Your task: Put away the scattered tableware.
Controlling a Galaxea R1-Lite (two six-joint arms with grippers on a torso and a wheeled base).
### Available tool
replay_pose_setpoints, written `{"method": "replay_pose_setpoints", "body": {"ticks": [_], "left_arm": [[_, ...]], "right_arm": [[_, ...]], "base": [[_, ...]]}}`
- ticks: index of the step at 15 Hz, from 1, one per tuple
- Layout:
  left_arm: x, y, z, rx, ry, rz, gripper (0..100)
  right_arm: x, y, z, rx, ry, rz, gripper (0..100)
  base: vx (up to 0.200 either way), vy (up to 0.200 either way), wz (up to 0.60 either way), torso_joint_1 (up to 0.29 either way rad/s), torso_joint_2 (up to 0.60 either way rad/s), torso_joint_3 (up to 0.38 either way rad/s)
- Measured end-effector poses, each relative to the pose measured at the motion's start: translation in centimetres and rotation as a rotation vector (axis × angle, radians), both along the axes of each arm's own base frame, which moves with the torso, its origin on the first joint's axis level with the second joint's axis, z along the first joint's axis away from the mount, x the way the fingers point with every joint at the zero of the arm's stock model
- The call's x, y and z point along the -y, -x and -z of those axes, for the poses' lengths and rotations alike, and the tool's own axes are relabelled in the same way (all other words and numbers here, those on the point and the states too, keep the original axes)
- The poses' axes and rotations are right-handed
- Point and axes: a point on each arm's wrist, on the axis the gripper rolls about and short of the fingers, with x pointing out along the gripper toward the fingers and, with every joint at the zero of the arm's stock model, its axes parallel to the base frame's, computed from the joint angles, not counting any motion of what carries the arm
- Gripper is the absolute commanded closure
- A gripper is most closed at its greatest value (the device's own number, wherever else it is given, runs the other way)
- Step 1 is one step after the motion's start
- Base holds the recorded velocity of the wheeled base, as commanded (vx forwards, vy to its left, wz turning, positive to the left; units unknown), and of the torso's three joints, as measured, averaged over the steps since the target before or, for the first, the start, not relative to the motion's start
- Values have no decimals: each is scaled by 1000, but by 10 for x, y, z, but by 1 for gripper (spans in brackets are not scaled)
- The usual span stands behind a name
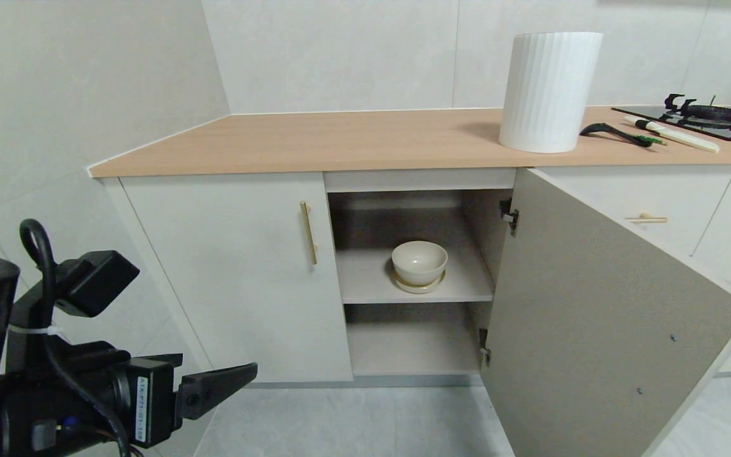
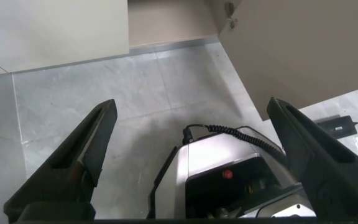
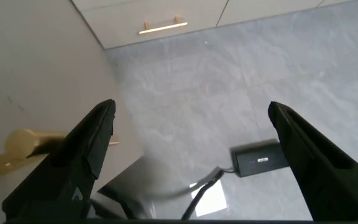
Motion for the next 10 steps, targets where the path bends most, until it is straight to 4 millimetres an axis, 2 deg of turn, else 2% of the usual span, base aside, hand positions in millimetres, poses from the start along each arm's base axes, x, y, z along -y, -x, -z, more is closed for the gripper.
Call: {"method": "replay_pose_setpoints", "body": {"ticks": [4, 10], "left_arm": [[0, 0, -1, 2, 3, -3, 0], [0, -1, 0, -2, 6, 2, 0]], "right_arm": [[-13, -1, 1, 12, -52, -32, 0], [-52, -1, 6, 3, -179, -133, 0]], "base": [[0, 0, 0, 0, 0, 0], [0, 0, 0, 0, 0, 0]]}}
